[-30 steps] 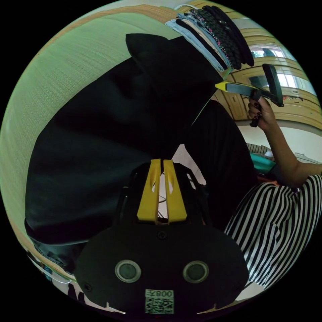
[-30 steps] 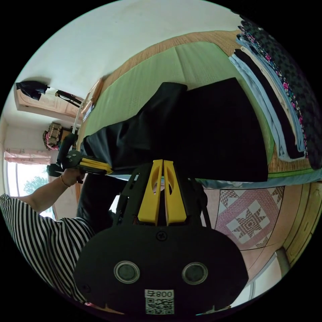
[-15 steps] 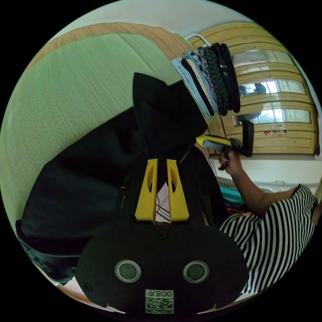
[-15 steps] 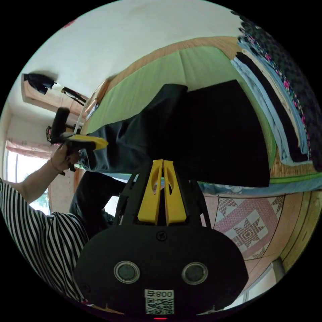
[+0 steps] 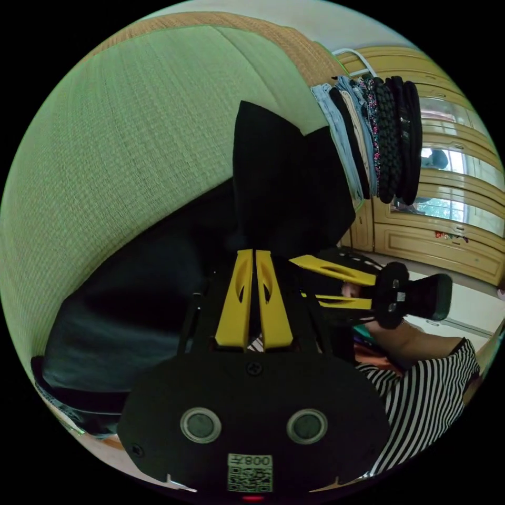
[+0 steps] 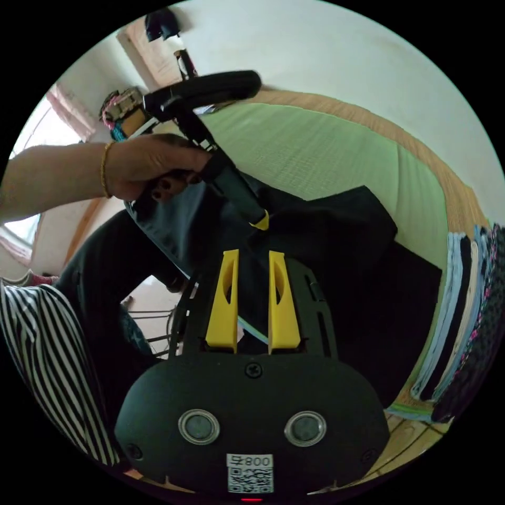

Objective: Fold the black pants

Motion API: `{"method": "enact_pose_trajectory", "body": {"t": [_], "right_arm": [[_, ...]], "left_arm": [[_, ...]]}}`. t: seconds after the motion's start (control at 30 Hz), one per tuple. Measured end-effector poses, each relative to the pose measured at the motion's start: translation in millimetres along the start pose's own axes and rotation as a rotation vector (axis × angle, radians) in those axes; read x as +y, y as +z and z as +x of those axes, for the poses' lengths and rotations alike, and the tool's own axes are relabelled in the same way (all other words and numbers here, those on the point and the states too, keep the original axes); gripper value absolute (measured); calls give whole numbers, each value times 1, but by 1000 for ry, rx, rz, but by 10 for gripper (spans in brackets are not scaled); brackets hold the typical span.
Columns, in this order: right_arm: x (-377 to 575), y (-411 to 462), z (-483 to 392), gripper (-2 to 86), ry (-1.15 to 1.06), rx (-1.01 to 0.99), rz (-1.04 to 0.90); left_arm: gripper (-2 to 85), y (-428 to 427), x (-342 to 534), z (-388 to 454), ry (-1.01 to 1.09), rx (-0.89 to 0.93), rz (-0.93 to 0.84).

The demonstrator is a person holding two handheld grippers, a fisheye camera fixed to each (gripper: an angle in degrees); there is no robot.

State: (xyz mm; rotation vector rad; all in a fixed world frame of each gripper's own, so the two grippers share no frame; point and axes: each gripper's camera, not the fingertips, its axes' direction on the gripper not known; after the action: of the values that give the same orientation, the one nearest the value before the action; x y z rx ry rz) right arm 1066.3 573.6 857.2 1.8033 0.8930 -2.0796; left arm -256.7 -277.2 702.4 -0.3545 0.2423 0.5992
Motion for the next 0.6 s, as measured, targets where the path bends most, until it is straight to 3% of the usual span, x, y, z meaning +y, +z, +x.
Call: {"method": "enact_pose_trajectory", "body": {"t": [0.17, 0.27, 0.6], "right_arm": [[-17, 8, -35, 78, -37, 119, -31], [-17, -6, -38, 24, 26, 175, 2], [20, -120, 11, 2, 284, 25, 177]], "left_arm": [[9, 5, -23, -4, -3, 126, 35], [11, 11, -37, -5, 6, 161, 33], [51, 4, -99, -30, -59, 133, 184]]}}
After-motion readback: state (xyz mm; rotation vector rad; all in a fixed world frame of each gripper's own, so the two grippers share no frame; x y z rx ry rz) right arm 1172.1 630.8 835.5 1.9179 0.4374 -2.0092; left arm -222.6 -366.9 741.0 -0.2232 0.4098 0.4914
